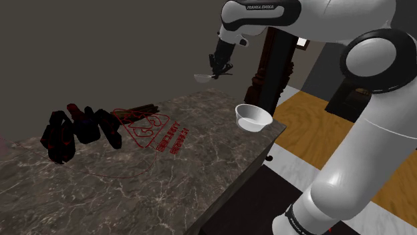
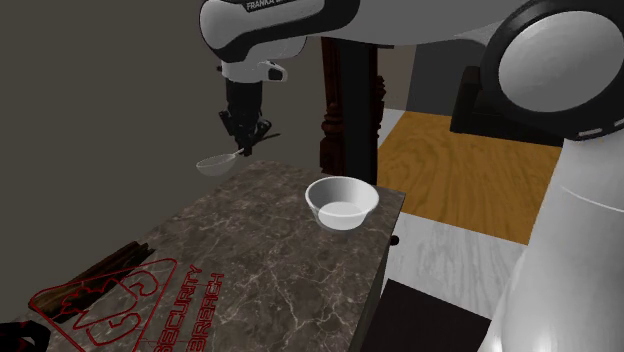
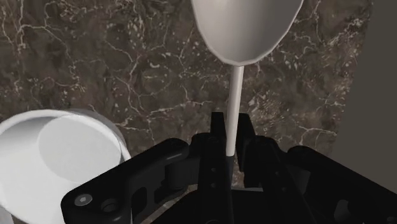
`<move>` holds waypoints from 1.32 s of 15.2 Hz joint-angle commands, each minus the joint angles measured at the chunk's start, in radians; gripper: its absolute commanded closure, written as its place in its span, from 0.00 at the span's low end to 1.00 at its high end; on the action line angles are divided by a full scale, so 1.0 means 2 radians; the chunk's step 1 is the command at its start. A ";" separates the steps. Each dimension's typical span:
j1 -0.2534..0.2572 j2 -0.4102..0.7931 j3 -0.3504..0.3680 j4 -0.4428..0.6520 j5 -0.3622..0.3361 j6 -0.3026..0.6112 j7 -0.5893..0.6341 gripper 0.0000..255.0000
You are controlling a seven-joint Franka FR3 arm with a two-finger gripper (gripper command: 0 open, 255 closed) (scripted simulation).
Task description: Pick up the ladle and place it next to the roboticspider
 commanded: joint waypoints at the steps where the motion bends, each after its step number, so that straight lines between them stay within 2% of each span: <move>1: 0.011 -0.015 0.009 -0.021 -0.003 0.007 0.021 1.00; 10: 0.061 -0.069 0.059 -0.087 -0.012 0.022 0.122 1.00; 20: 0.115 -0.083 0.123 -0.102 -0.019 0.025 0.242 1.00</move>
